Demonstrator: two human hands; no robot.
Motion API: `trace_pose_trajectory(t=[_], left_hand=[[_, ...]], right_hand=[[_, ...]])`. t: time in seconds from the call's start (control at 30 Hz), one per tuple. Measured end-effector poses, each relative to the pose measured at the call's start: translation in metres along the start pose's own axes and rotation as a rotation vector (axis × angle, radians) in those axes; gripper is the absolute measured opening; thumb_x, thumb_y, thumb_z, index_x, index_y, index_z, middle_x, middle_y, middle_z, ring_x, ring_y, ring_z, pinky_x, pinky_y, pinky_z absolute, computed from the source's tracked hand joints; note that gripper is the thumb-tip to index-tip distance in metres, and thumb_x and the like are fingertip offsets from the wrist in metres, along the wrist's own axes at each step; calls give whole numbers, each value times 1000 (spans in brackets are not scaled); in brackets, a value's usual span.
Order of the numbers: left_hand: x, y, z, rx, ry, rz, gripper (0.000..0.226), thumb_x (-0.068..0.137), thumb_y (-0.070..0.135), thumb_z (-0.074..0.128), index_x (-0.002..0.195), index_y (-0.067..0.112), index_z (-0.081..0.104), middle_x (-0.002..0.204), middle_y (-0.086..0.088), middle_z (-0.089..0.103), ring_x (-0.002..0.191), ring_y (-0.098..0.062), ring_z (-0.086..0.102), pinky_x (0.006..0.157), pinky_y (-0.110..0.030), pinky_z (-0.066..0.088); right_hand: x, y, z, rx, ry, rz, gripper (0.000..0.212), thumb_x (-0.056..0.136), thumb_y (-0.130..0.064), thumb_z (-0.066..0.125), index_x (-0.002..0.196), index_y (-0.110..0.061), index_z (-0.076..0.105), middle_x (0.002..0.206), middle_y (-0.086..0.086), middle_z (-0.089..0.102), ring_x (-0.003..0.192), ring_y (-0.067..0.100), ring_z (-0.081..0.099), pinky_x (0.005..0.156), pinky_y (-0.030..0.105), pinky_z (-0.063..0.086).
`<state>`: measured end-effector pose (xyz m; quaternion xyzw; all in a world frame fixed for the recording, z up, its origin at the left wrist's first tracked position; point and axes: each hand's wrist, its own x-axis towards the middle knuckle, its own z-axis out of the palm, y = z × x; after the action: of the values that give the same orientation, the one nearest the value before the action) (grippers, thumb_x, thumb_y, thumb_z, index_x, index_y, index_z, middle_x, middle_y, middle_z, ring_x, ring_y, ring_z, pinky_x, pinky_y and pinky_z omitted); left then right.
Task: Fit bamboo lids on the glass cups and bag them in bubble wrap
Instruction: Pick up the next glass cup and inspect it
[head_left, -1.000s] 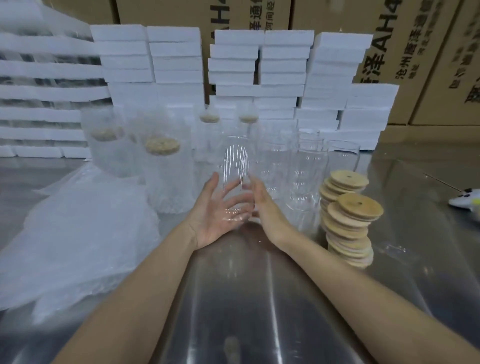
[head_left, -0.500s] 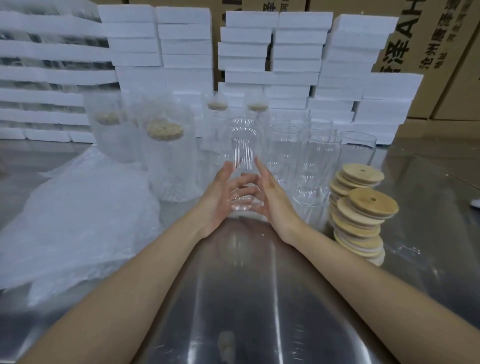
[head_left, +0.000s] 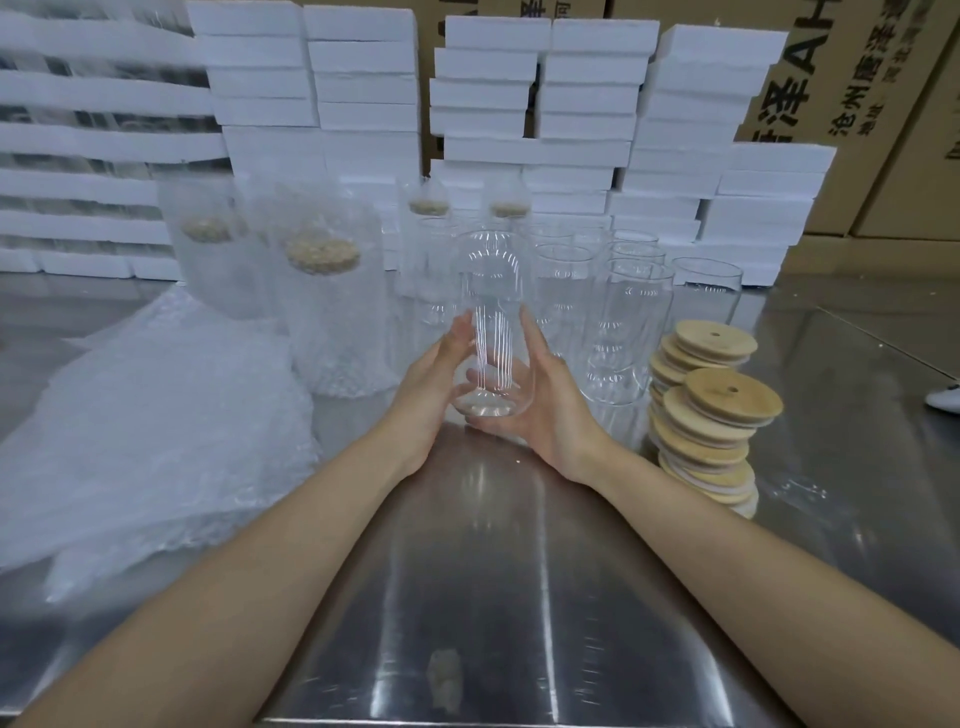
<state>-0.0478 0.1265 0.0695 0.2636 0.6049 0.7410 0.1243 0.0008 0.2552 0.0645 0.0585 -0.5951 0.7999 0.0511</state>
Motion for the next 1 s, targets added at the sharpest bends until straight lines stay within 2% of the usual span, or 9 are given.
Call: trace_pose_trajectory(t=[0.1,0.17,0.3,0.4,0.47,0.57,0.7,0.9,1.0], left_hand=[[0,-2,-2,105,184,17,42,77,70,48,101,39,62,115,16,64,93,10,58,84,-20,45],[1,-5,-4,191,301,83,28,92,52,50,92,29,66,94,9,65,79,0,59,76,-22,44],[1,-9,-2,199,251,127,25,103,33,41,114,26,62,101,7,67,87,0,63,76,-19,44],[0,-12,2,226,109,55,33,97,52,35,120,35,52,116,10,62,103,-1,60,77,-13,40],[-3,-13,3,245,7,14,65,84,70,38,134,29,46,126,13,56,102,10,58,73,-7,43],[-4,-11,4,177,-4,-14,83,77,67,59,145,24,36,116,23,61,93,20,58,73,-10,46],[2,-8,1,-96,-10,-93,58,77,53,60,125,22,56,103,10,71,103,-10,65,84,-31,53],[6,-9,1,-248,-49,-110,75,81,43,66,147,22,38,87,6,68,74,-10,68,71,-25,52],[11,-11,0,-188,-46,-87,60,94,50,47,147,26,37,91,0,70,80,-16,66,85,-33,50]], right_hand=[[1,4,-1,-66,85,-84,55,103,-30,38,148,-49,13,116,6,56,89,17,69,89,46,56],[0,7,-1,-179,150,-137,68,102,-21,45,148,-51,5,116,5,51,92,11,66,89,46,56],[-2,8,-2,-362,250,-268,83,92,-19,63,153,-32,10,111,10,43,95,11,56,75,29,57],[-1,7,-3,-432,260,-260,89,86,-23,69,153,-30,12,104,9,35,90,10,46,67,18,50],[-2,5,-4,-423,257,-222,89,85,-31,67,153,-32,10,104,8,34,92,14,45,61,16,50],[-3,3,-4,-406,242,-179,70,92,-49,46,152,-41,10,111,4,38,90,10,50,65,20,53],[-1,-1,-4,-159,228,-97,35,102,-46,36,135,-36,45,106,1,55,84,14,59,66,31,56],[-4,-1,-3,-66,131,7,48,102,-47,27,132,-17,50,116,5,59,103,18,63,86,36,56],[-5,0,-2,5,87,4,56,96,-50,35,137,-12,41,127,9,60,108,21,63,88,45,56]])
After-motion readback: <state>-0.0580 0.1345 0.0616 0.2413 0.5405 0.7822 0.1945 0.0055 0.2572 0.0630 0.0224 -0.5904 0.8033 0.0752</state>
